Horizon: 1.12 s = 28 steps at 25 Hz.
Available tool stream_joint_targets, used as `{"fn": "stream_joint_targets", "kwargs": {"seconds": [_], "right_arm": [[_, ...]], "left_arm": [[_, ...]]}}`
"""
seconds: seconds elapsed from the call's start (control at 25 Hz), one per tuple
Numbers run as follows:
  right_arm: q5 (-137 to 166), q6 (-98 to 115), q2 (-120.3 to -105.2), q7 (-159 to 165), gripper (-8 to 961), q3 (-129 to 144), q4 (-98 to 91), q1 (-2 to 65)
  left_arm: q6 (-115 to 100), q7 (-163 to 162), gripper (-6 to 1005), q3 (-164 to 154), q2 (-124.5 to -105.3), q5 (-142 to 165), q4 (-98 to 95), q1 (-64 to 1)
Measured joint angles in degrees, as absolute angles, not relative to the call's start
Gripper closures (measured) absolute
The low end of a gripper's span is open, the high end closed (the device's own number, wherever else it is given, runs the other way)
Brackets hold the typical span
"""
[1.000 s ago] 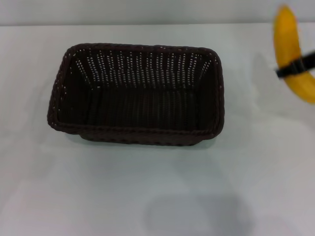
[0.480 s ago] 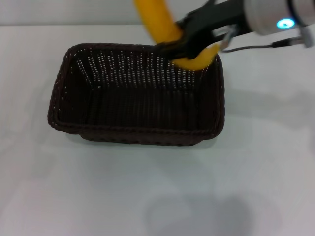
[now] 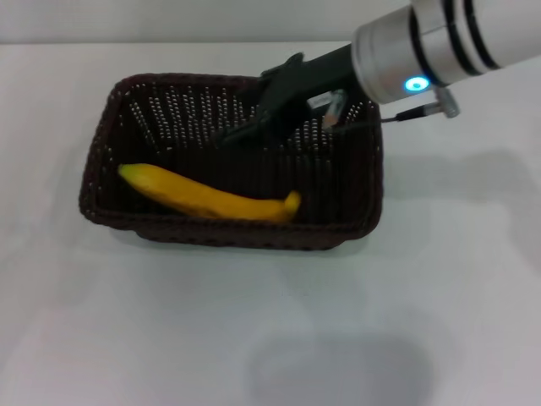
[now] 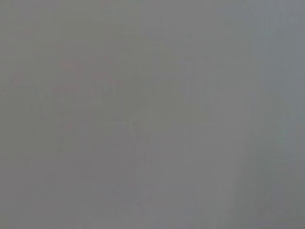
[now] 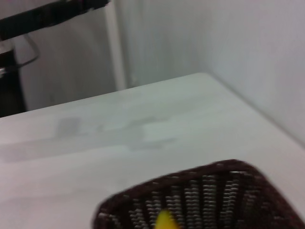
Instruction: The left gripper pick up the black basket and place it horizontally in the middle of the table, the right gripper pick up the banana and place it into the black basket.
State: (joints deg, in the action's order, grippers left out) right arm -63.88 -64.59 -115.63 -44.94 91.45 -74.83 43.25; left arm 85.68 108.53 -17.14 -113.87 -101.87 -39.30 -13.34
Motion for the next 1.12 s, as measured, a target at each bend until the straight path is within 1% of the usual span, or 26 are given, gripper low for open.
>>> {"fn": "stream_joint_targets", "kwargs": {"seconds": [0.12,0.2,0.24,0.32,0.36,0.44,0.52,0.72,0.96,1.12], "right_arm": [[-64.17,-64.43,-115.37,-48.84,338,86.74,-76.81,39.13],[-64.89,-64.42,-115.41,-52.50,136,82.14,-77.53,35.80],[-66.40,-63.92,-115.47,-56.09,129,78.42,-77.61,33.13],[-66.40,-63.92,-115.47,-56.09,114,78.42,-77.61,33.13],[-71.74,-62.07,-115.44,-64.25,107,71.46,-75.54,28.78],[-82.51,-58.70,-115.37,-78.93,100,63.96,-68.70,23.98],[-89.07,-56.99,-115.34,-87.09,100,60.82,-63.32,22.33],[-107.98,-56.66,-115.27,-110.97,99,53.41,-44.87,21.83],[-127.40,-60.85,-115.27,-137.45,99,51.23,-25.87,23.83],[-135.52,-62.21,-115.47,-147.44,99,51.16,-17.65,25.34]], "left_arm": [[85.68,108.54,124,-17.13,-113.94,-101.86,-39.29,-13.14],[85.68,108.55,124,-17.13,-114.04,-101.81,-39.28,-12.91],[85.69,108.55,124,-17.14,-114.15,-101.76,-39.29,-12.83],[85.69,108.55,124,-17.14,-114.35,-101.76,-39.25,-12.49],[85.69,108.55,124,-17.14,-114.37,-101.76,-39.24,-12.36],[85.44,109.06,124,-17.14,-114.44,-101.61,-38.93,-11.88],[85.09,109.69,124,-17.12,-114.60,-101.66,-38.24,-11.47],[84.36,111.52,124,-14.80,-115.70,-102.04,-35.54,-10.88],[84.89,120.30,124,-8.56,-118.45,-103.73,-29.31,-11.06],[85.86,128.49,124,-8.23,-118.74,-107.23,-21.61,-11.02]]}}
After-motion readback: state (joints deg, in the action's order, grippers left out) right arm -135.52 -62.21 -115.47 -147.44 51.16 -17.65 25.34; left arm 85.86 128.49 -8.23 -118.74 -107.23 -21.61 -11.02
